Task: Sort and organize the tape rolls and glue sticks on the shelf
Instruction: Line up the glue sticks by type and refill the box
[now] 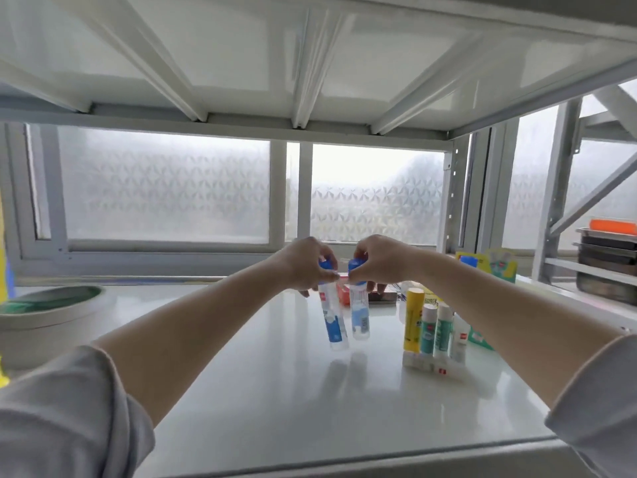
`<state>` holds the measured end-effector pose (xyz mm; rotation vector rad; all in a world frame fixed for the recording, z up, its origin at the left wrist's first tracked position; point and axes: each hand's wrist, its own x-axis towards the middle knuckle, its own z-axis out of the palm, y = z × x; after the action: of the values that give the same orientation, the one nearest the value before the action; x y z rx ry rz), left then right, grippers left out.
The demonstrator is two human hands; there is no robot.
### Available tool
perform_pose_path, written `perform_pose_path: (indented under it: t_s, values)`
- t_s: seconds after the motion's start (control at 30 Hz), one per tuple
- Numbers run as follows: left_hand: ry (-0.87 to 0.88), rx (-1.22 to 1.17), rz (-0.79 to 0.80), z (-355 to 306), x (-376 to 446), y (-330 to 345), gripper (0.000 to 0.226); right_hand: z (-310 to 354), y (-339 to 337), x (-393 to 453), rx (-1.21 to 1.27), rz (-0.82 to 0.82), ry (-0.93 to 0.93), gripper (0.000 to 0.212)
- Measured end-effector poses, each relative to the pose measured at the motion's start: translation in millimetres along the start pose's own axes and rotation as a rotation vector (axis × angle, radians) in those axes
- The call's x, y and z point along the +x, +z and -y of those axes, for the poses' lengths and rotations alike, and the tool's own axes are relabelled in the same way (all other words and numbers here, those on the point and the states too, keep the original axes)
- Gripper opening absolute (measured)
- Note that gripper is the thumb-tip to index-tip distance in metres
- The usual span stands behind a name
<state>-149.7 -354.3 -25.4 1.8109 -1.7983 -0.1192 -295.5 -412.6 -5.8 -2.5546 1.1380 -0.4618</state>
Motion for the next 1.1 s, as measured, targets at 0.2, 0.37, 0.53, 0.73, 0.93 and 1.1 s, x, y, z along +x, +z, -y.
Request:
perform_pose_path:
  t_s: [0.2, 0.37, 0.53, 0.73, 0.93, 1.1]
  values:
    - [-0.072, 0.096, 0.017, 21, -52, -51, 0.013, 53, 15, -15, 0.136, 0.064, -0.088, 0.013]
    - [-0.271, 0.056, 0.101, 35, -91, -97, 0.020, 106, 35, -23, 0.220, 0.112, -0.100, 0.016]
    - [-0.382, 0.052, 0.246, 45, -120, -122, 0.031, 150, 45, -28, 0.303, 0.272, -0.039, 0.027]
    - [-0.386, 0.039, 0.234, 63, -132, -131, 0.032, 180, 53, -29, 0.148, 0.257, -0.091, 0.032]
    - [-0.345, 0.020, 0.183, 73, -133, -127, 0.037, 185, 66, -23, 0.079, 0.137, -0.130, 0.031]
    - [-0.327, -0.013, 0.145, 78, -129, -119, 0.040, 186, 69, -17, -0.011, 0.108, -0.161, 0.032]
